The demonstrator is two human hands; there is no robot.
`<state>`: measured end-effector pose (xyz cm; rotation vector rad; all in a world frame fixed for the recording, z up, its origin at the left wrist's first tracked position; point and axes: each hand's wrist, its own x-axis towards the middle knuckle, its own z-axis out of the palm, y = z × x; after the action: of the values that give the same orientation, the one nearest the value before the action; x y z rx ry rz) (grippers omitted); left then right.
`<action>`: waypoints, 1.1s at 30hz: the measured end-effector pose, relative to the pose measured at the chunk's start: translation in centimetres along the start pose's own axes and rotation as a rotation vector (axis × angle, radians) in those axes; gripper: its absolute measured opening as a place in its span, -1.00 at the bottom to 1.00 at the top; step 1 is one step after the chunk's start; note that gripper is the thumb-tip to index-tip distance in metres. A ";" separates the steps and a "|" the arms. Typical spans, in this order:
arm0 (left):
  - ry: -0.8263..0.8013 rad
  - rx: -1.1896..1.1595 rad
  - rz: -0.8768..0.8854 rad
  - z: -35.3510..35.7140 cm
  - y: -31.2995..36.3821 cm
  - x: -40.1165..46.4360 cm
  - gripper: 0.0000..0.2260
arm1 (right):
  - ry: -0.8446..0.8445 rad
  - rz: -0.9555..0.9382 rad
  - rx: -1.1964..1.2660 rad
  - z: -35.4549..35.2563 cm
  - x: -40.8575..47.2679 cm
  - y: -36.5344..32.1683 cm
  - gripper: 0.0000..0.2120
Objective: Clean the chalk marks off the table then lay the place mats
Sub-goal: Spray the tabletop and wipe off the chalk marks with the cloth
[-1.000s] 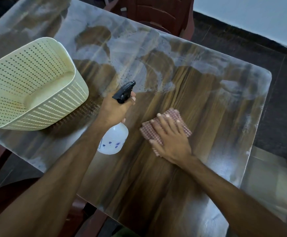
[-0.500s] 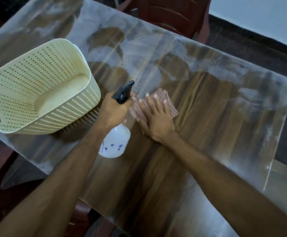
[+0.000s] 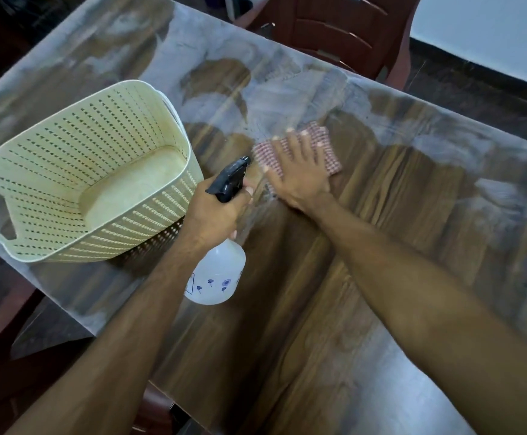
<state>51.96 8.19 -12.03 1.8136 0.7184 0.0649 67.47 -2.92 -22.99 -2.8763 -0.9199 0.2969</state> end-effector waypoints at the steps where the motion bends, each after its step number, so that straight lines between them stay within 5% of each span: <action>1: 0.003 0.005 0.002 0.0 0.2 0.0 -0.89 | -0.006 -0.064 -0.021 0.4 -1.0 -1.6 -0.31; 7: -0.012 -0.048 -0.017 -0.1 1.6 0.1 -0.97 | -0.005 -0.260 0.049 2.4 -11.6 -0.8 -0.38; 15: -0.043 -0.025 -0.001 0.7 2.0 -0.1 -0.95 | 0.065 0.257 0.053 -0.3 -4.2 7.6 -0.35; 22: -0.145 -0.007 0.041 3.7 3.6 -1.8 -0.93 | 0.065 -0.037 0.043 1.8 -14.5 4.2 -0.38; 27: -0.203 -0.002 0.039 6.4 4.4 -3.5 -0.94 | 0.126 0.204 -0.041 2.0 -22.1 13.2 -0.38; 33: -0.260 0.039 0.066 9.7 5.1 -6.0 -0.95 | 0.081 0.488 0.080 -0.7 -19.1 21.3 -0.32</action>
<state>53.07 -3.95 -9.34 1.8398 0.4785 -0.1406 64.41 -31.38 -22.84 -2.9707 -0.1766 0.2451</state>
